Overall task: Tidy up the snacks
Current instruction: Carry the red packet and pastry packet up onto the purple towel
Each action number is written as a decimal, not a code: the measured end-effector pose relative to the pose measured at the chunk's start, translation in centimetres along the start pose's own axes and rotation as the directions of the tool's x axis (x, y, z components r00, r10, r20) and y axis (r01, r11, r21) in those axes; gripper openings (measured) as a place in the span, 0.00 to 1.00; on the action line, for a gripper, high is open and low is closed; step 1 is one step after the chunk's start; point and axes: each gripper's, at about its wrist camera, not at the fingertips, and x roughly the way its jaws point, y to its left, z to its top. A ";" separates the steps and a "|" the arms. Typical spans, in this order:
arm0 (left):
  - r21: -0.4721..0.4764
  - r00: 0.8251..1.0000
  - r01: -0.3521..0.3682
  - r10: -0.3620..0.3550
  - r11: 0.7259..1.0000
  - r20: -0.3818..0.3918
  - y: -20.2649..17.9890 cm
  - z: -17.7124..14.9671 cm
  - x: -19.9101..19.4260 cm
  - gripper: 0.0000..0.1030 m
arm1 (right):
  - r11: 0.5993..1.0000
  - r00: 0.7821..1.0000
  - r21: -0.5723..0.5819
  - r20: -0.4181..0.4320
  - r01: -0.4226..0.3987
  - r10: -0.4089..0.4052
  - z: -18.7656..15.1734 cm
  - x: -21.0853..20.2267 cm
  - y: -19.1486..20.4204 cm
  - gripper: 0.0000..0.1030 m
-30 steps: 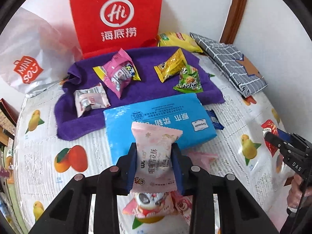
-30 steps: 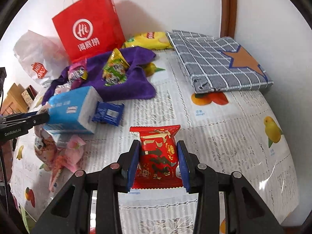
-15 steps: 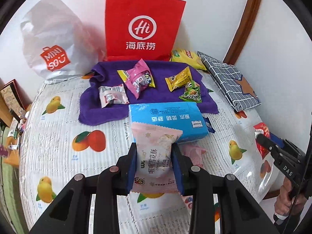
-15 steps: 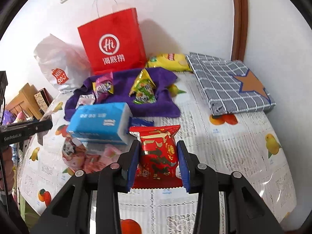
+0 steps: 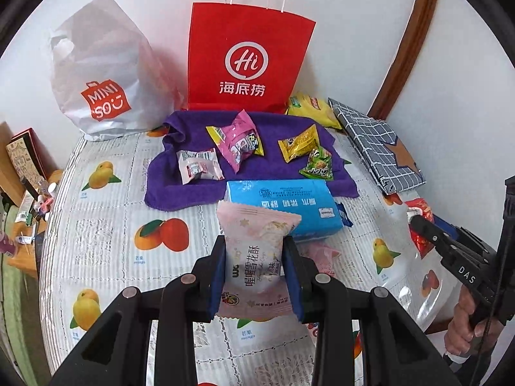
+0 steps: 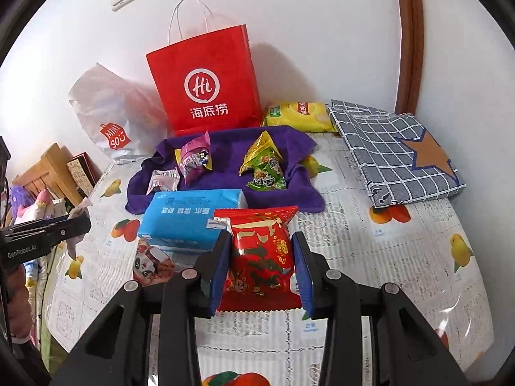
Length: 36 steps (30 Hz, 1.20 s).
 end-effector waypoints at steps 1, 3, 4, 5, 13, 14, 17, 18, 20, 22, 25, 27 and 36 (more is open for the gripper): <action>0.001 1.000 0.001 -0.001 1.000 0.002 0.0 0.1 -0.1 0.31 | 1.000 1.000 0.001 -0.001 -0.002 0.002 0.1 0.0 0.2 0.37; 0.002 1.000 0.002 -0.002 1.000 0.007 0.0 0.2 -0.3 0.31 | 1.000 1.000 -0.002 -0.001 0.003 -0.003 0.3 0.1 0.4 0.37; 0.002 1.000 0.004 -0.004 1.000 0.010 0.0 0.3 -0.3 0.31 | 1.000 1.000 -0.004 0.000 0.003 -0.003 0.4 0.1 0.6 0.37; 0.000 1.000 0.006 -0.006 1.000 0.014 0.0 0.4 -0.4 0.31 | 1.000 1.000 -0.007 0.001 0.000 0.000 0.6 0.1 0.7 0.37; -0.011 1.000 0.001 -0.001 1.000 0.017 0.4 1.5 0.0 0.31 | 0.999 1.000 -0.031 0.012 -0.014 0.014 2.0 0.4 1.9 0.37; -0.014 1.000 0.001 -0.001 1.000 0.018 0.6 1.7 0.1 0.31 | 0.999 1.000 -0.029 0.014 -0.015 0.015 2.3 0.5 1.9 0.37; -0.020 1.000 -0.005 0.006 1.000 0.018 1.0 2.3 0.4 0.31 | 1.000 1.000 -0.022 0.017 -0.018 0.018 3.0 0.8 1.8 0.37; -0.022 1.000 -0.008 0.008 1.000 0.017 1.1 2.5 0.5 0.31 | 1.000 1.000 -0.021 0.019 -0.019 0.019 3.3 0.9 1.9 0.37; -0.025 1.000 -0.009 0.010 1.000 0.019 1.3 3.0 0.7 0.31 | 1.000 1.000 -0.020 0.021 -0.019 0.020 3.8 1.2 1.9 0.37; -0.025 1.000 -0.012 0.013 1.000 0.022 1.5 3.5 0.8 0.31 | 1.000 1.000 -0.017 0.023 -0.021 0.021 4.4 1.6 1.9 0.37; -0.031 0.999 -0.018 0.019 0.999 0.025 2.0 4.3 1.2 0.31 | 1.000 0.999 -0.014 0.022 -0.022 0.023 5.3 2.4 1.9 0.37; -0.037 0.999 -0.022 0.023 0.999 0.027 2.4 4.8 1.4 0.31 | 1.000 0.999 -0.018 0.022 -0.023 0.024 5.9 2.9 2.0 0.37; -0.070 0.998 -0.043 0.046 0.997 0.038 4.8 7.2 2.5 0.31 | 0.999 0.999 -0.027 0.031 -0.024 0.025 8.8 5.3 2.4 0.37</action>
